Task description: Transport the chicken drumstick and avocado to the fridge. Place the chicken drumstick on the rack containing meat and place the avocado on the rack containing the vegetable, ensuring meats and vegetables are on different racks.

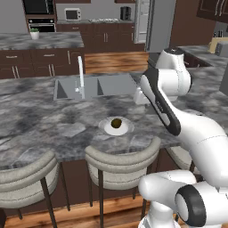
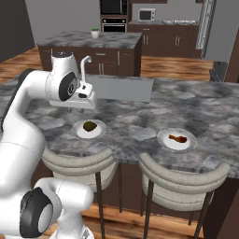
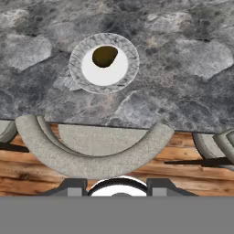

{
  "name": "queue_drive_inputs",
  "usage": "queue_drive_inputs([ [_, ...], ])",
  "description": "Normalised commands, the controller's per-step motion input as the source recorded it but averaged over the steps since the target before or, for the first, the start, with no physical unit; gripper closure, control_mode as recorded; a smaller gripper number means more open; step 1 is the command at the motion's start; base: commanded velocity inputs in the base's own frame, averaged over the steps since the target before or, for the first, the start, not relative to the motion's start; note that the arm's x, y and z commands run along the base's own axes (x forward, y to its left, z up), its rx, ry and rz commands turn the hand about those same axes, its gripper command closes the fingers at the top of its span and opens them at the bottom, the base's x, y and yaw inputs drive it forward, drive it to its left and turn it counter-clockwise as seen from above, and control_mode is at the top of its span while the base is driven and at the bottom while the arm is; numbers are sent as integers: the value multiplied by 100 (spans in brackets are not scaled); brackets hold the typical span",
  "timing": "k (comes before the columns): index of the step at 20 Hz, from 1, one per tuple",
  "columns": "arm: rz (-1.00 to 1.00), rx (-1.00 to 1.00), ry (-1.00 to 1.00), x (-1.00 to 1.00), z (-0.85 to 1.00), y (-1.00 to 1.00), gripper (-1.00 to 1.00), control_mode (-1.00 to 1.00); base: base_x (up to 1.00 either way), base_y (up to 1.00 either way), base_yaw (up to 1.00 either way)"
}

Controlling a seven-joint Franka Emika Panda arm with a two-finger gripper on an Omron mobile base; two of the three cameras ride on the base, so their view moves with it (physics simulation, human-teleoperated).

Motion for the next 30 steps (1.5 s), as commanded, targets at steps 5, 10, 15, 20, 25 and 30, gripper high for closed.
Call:
queue_drive_inputs([
  [5, -3, 3, -5, -44, -11, 14, -100, -100, 0, 0, 0],
  [10, -29, 0, 9, -15, -49, 48, -100, -100, 0, 0, 0],
  [15, -28, 1, 27, 29, -43, 21, -100, -100, 0, 0, 0],
  [20, -17, 0, 15, 48, -21, 0, -100, -100, 0, 0, 0],
  [25, -5, 0, 9, 68, -9, 1, -100, -100, 0, 0, 0],
  [30, 0, 0, 7, 69, -43, 9, -100, -100, 0, 0, 0],
])
